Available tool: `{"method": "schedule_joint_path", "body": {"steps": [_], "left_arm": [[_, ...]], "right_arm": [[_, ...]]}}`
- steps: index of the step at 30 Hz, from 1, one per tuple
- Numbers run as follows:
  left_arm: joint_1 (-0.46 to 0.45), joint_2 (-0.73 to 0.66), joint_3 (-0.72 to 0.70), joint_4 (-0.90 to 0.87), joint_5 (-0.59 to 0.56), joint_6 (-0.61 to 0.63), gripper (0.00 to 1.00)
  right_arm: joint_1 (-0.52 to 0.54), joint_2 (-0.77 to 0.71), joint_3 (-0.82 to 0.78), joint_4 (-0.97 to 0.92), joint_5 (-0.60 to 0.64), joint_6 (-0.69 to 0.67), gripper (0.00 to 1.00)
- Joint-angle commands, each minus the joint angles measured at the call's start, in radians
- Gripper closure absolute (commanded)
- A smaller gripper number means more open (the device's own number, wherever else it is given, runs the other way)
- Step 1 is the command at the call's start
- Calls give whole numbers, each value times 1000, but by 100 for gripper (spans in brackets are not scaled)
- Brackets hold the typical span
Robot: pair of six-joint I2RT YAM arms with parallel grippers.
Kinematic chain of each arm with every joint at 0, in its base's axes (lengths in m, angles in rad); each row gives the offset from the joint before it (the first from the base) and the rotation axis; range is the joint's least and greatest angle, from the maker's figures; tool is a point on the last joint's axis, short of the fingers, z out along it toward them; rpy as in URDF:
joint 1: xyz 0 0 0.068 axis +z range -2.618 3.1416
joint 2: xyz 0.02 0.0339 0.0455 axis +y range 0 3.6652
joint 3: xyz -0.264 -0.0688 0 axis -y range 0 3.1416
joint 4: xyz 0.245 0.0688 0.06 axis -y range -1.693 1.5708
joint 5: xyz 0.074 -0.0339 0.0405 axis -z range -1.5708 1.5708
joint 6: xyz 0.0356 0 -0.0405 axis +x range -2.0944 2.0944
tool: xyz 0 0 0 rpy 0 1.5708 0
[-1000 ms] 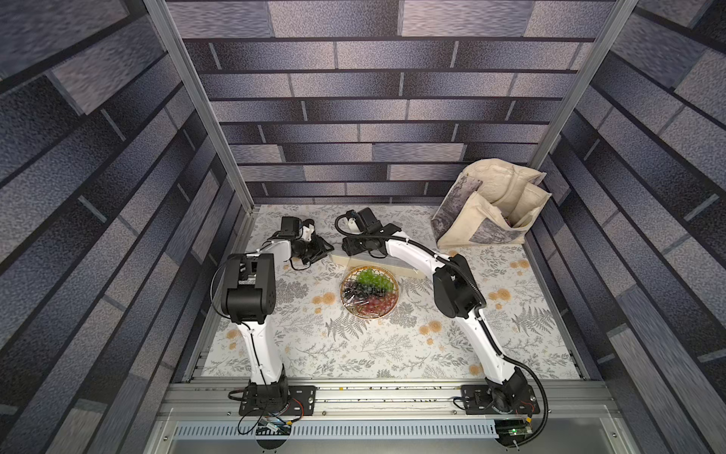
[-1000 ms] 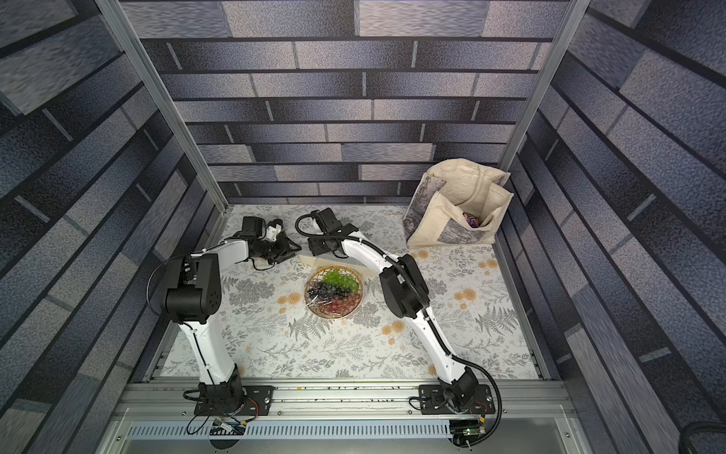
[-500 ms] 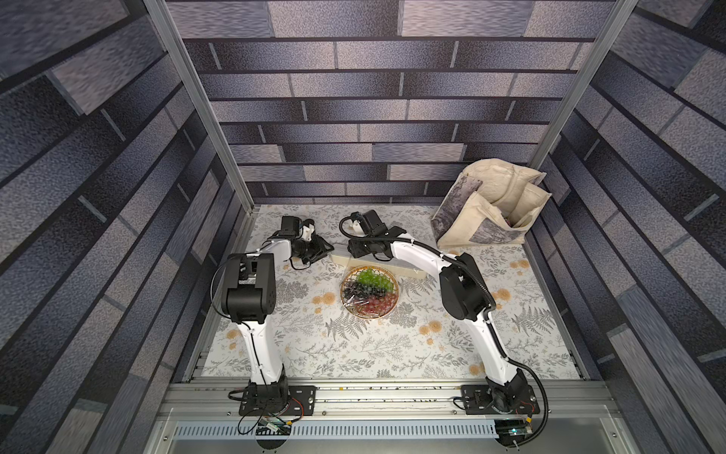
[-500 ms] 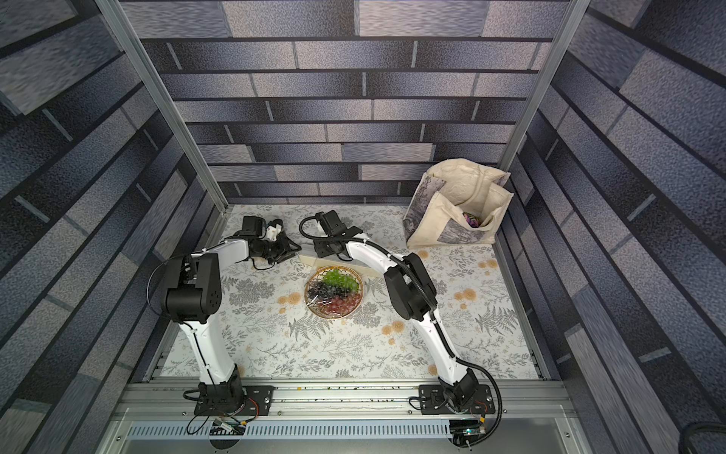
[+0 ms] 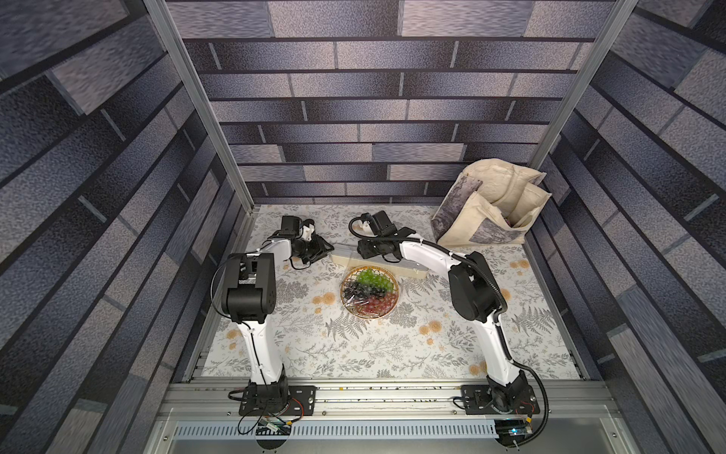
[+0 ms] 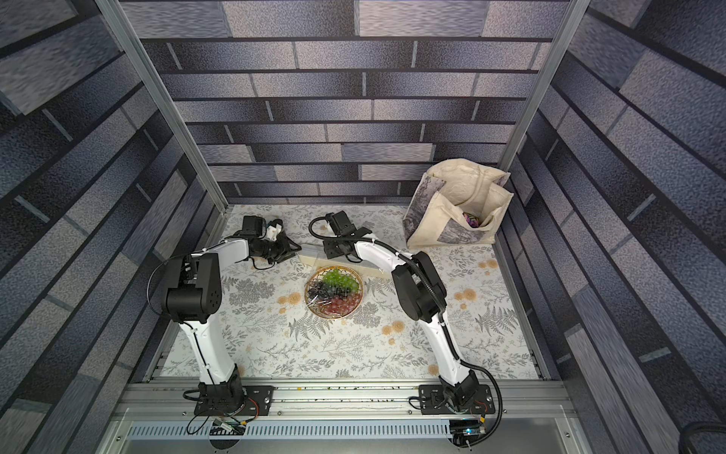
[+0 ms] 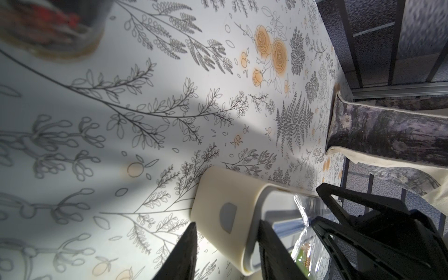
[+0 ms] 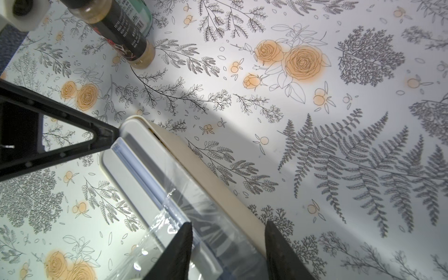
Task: Wrap the plate with plastic wrap
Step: Tear off the plastic wrap from the plastic wrap cutting box.
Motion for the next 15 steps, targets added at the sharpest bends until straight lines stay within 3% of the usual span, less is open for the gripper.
{"method": "schedule_joint_path", "body": {"steps": [1, 15], "left_arm": [[1, 64, -16, -101, -137, 29, 56], [-1, 63, -15, -113, -152, 29, 56]], "right_arm": [[-32, -42, -71, -47, 60, -10, 50], [-89, -204, -335, 8, 104, -41, 50]]}}
